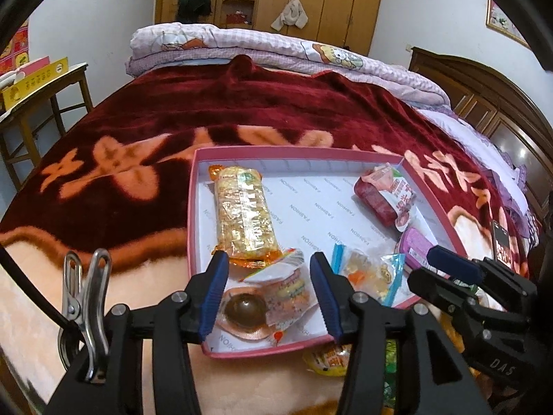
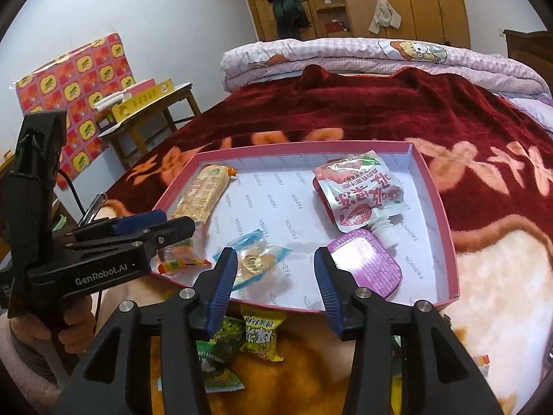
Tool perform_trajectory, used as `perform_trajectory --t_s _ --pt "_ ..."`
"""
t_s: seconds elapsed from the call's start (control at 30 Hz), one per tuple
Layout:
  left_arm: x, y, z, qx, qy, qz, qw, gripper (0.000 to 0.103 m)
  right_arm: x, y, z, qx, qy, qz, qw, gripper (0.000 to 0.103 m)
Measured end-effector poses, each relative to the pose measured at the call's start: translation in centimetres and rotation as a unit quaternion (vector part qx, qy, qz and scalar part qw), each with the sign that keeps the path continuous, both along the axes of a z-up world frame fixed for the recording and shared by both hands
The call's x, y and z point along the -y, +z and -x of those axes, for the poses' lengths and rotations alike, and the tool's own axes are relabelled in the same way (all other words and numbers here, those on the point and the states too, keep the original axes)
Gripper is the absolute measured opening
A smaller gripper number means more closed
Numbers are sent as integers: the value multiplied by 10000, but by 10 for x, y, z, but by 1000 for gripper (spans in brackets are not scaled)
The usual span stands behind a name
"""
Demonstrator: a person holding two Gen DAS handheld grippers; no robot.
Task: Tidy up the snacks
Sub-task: 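Lower both packets into the box, open both tools and withdraw, then grasp the green candy packet with the left tool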
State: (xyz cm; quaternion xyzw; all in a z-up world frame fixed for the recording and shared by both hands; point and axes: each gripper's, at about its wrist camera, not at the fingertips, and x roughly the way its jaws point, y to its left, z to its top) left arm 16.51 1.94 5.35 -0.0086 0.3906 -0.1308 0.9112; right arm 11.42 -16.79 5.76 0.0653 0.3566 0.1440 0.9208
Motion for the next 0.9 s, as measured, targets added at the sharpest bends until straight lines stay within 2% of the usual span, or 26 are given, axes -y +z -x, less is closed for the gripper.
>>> perform_trajectory --t_s 0.37,0.9 --pt "0 20 29 89 139 73 9998 52 9 9 28 127 119 -125 9998 49" --pt "-3 19 68 -161 343 223 9990 52 18 7 59 48 215 -97 9997 49"
